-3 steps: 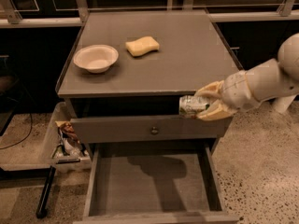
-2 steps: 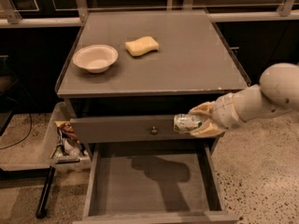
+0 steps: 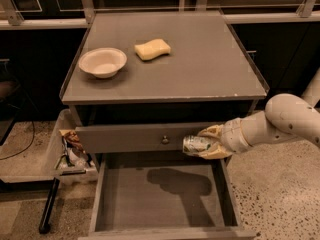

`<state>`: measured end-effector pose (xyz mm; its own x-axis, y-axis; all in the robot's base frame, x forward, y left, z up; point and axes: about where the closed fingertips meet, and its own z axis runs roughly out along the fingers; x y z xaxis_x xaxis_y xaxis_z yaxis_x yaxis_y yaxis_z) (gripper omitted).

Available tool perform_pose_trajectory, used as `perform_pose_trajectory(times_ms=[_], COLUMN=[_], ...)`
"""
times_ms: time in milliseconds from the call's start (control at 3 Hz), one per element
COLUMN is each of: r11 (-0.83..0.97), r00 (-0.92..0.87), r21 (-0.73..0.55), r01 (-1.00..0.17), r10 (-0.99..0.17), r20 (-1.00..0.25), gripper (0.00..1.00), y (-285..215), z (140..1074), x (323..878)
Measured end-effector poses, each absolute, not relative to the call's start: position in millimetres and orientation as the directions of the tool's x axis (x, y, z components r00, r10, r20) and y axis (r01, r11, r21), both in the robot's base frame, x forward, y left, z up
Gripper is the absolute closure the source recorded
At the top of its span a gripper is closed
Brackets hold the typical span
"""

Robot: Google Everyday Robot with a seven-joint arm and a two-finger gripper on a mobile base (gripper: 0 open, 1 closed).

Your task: Place 7up can into middle drawer

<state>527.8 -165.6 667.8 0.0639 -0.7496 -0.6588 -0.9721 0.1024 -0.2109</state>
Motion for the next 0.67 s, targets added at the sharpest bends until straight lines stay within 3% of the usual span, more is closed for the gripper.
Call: perform_pose_trajectory(times_ms=[667], r11=[0.169], r00=[-0.029], r21=[-0.135], r01=[-0.976], r10=[-0.721], r20=[-0.692], gripper=[1.0], y=[-158], z=[563], x=[523])
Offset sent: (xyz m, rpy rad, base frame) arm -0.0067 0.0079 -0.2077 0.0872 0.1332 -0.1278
